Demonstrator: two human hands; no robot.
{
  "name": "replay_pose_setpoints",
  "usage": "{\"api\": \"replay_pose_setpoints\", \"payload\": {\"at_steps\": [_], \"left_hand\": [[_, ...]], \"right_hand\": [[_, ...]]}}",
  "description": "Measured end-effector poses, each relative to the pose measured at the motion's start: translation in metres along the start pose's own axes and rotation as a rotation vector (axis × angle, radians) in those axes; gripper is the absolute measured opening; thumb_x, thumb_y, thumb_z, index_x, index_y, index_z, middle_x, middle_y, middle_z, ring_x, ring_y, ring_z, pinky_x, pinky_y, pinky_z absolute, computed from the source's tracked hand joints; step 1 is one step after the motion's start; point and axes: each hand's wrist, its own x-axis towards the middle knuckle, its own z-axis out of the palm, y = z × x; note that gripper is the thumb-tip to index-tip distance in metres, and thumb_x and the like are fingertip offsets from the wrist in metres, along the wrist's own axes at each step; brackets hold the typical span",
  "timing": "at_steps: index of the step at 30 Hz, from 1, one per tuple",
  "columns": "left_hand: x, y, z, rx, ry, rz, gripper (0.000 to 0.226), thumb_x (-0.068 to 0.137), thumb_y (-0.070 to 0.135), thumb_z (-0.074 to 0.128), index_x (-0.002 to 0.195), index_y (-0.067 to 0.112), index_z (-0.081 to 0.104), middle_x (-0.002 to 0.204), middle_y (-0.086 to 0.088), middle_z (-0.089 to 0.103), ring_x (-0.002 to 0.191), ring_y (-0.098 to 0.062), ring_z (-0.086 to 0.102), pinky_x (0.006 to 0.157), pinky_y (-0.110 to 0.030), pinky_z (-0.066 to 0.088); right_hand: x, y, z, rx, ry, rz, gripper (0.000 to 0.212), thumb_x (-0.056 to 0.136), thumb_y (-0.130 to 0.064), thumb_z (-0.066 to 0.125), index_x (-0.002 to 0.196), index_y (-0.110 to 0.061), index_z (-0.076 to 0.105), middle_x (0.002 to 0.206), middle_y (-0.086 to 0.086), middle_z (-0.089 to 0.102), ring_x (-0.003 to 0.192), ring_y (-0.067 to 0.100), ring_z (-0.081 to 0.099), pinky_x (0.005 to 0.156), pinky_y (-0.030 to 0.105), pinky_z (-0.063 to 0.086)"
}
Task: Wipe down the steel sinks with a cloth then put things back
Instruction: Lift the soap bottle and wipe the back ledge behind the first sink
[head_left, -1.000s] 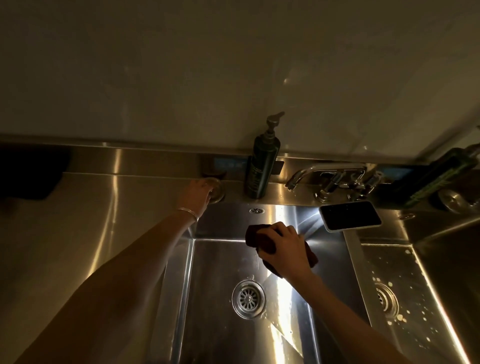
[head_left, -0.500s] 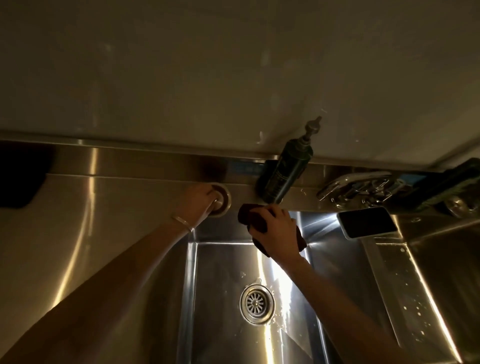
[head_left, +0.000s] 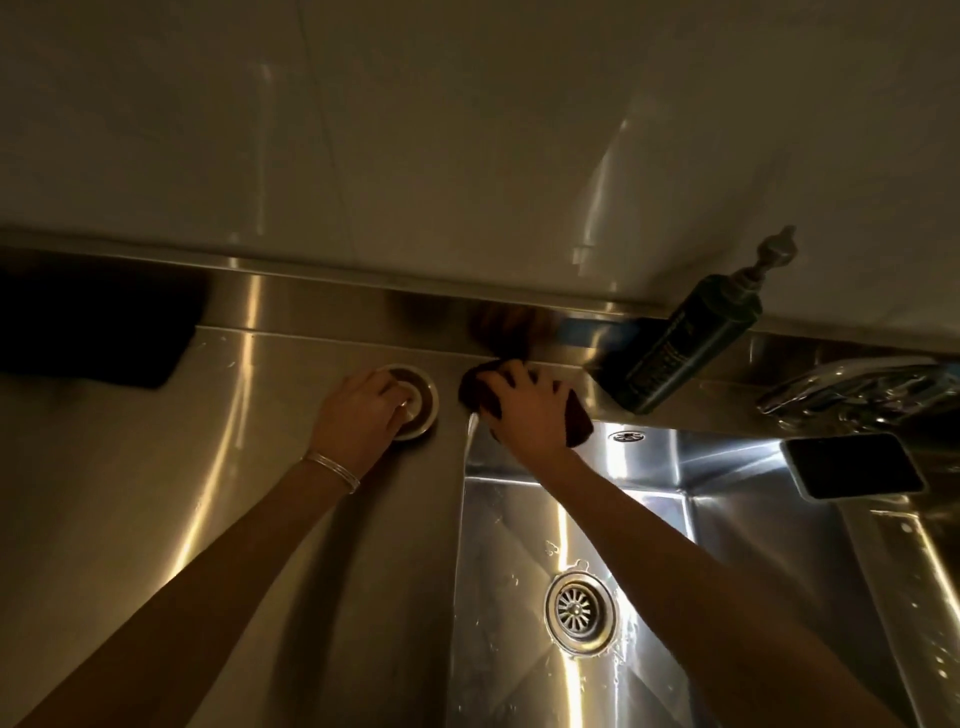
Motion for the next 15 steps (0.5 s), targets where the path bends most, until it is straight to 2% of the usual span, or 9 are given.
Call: {"api": "replay_pose_setpoints", "payload": {"at_steps": [2,3,7,8,11,12,15], "left_hand": [[0.0,0.001,0.0,-0.008,0.003,-0.006,0.018,0.067,0.001,0.079,0.084,0.0,0.073,0.085,-0.021,0.068,0.078,-0.039,0.064,0.07,-0.045,0.054],[0.001,0.001,0.0,-0.004,0.004,-0.001,0.019,0.066,0.001,0.079,0.083,0.0,0.073,0.084,-0.02,0.068,0.077,-0.039,0.064,0.069,-0.045,0.054],[0.007,0.004,-0.002,-0.014,-0.008,0.017,0.021,0.066,-0.001,0.077,0.086,0.002,0.073,0.086,-0.019,0.068,0.079,-0.038,0.064,0.071,-0.044,0.054],[0.01,0.004,-0.003,-0.025,-0.009,0.009,0.02,0.069,-0.001,0.074,0.089,0.002,0.072,0.089,-0.019,0.068,0.082,-0.039,0.064,0.074,-0.045,0.053],[0.021,0.009,-0.001,-0.05,-0.013,0.012,0.02,0.076,0.0,0.068,0.096,0.0,0.071,0.099,-0.022,0.067,0.093,-0.041,0.061,0.082,-0.046,0.05],[0.025,0.012,0.0,-0.057,-0.019,0.016,0.021,0.079,0.0,0.067,0.099,-0.001,0.07,0.104,-0.023,0.066,0.097,-0.041,0.06,0.084,-0.046,0.048],[0.038,0.028,0.009,-0.075,-0.07,0.024,0.027,0.089,0.008,0.057,0.114,0.002,0.064,0.123,-0.019,0.058,0.115,-0.036,0.051,0.096,-0.039,0.039]], "right_hand": [[-0.005,0.007,0.001,-0.056,-0.029,-0.17,0.044,0.088,-0.042,0.056,0.131,-0.033,0.048,0.135,0.004,0.047,0.115,0.038,0.044,0.094,0.05,0.033],[-0.001,0.014,-0.003,-0.066,-0.039,-0.169,0.044,0.087,-0.043,0.056,0.13,-0.033,0.049,0.134,0.003,0.047,0.115,0.037,0.045,0.094,0.049,0.033],[0.011,0.021,-0.012,0.016,-0.01,0.264,0.037,0.089,-0.039,0.055,0.125,-0.031,0.052,0.129,0.004,0.047,0.116,0.04,0.045,0.096,0.053,0.033],[0.006,0.015,-0.01,0.023,0.008,0.271,0.037,0.089,-0.038,0.056,0.125,-0.029,0.052,0.13,0.006,0.048,0.116,0.041,0.044,0.097,0.054,0.032],[-0.021,0.007,-0.002,-0.012,-0.004,0.074,0.04,0.089,-0.04,0.057,0.126,-0.026,0.052,0.131,0.007,0.049,0.116,0.04,0.045,0.098,0.052,0.032],[-0.03,0.012,-0.003,-0.005,-0.021,0.064,0.04,0.089,-0.041,0.057,0.126,-0.026,0.053,0.132,0.006,0.049,0.116,0.038,0.046,0.098,0.05,0.033],[-0.056,0.036,-0.011,0.086,-0.02,0.215,0.037,0.089,-0.041,0.056,0.123,-0.027,0.056,0.13,0.004,0.052,0.114,0.034,0.049,0.096,0.046,0.039]]}}
